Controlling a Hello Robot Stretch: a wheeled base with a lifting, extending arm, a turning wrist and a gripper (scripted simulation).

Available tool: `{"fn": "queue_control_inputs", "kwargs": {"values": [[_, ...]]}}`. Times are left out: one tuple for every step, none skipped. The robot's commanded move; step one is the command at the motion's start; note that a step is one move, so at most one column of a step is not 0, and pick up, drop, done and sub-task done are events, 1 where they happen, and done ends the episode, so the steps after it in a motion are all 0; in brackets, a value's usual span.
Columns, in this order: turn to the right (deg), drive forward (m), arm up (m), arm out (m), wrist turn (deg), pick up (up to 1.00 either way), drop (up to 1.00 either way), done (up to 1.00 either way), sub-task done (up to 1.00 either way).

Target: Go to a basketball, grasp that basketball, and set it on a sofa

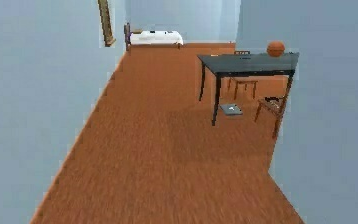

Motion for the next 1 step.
{"fn": "queue_control_inputs", "kwargs": {"values": [[9.0, 0.00, 0.00, 0.00, 0.0, 0.00, 0.00, 0.00, 0.00]]}}
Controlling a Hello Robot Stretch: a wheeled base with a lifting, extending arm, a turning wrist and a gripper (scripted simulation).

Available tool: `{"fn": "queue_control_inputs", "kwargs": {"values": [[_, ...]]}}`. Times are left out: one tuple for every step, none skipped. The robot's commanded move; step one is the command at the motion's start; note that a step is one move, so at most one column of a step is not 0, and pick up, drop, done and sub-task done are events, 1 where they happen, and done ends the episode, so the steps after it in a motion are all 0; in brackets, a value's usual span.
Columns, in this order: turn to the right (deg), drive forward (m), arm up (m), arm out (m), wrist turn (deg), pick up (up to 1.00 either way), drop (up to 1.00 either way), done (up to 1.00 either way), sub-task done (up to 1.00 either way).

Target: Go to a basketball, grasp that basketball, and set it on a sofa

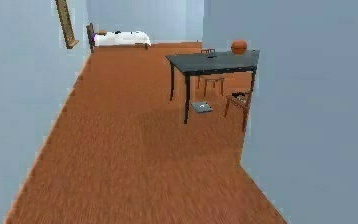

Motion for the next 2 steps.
{"fn": "queue_control_inputs", "kwargs": {"values": [[0.0, 1.00, 0.00, 0.00, 0.0, 0.00, 0.00, 0.00, 0.00], [3.0, 0.00, 0.00, 0.00, 0.0, 0.00, 0.00, 0.00, 0.00]]}}
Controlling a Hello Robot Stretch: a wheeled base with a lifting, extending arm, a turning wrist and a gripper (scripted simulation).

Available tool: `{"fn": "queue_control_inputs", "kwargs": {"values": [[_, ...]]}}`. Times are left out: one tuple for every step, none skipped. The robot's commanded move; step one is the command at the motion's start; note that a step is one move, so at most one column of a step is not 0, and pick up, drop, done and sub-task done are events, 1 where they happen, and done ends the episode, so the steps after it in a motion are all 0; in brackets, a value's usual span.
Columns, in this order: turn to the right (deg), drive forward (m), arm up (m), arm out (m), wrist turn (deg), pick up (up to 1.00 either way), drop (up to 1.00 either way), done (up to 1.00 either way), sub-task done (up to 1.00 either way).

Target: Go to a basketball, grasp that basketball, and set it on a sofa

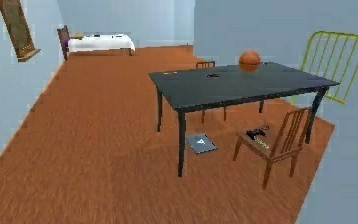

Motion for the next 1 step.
{"fn": "queue_control_inputs", "kwargs": {"values": [[0.0, 0.85, 0.00, 0.00, 0.0, 0.00, 0.00, 0.00, 0.00]]}}
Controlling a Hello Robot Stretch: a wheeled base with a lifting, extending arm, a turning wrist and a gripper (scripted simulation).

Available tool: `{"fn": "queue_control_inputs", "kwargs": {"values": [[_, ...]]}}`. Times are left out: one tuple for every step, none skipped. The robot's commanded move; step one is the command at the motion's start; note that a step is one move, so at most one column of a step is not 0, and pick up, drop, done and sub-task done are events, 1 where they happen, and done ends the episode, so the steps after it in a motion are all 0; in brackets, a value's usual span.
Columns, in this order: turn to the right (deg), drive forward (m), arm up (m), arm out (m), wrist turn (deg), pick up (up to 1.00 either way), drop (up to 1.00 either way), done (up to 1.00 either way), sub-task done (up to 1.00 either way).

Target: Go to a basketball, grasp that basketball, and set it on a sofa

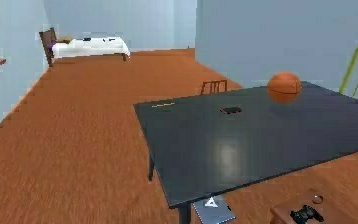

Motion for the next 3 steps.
{"fn": "queue_control_inputs", "kwargs": {"values": [[45.0, 0.00, 0.00, 0.00, 0.0, 0.00, 0.00, 0.00, 0.00], [12.0, 0.00, 0.00, 0.00, 0.0, 0.00, 0.00, 0.00, 0.00], [0.0, 0.15, 0.00, 0.00, 0.0, 0.00, 0.00, 0.00, 0.00]]}}
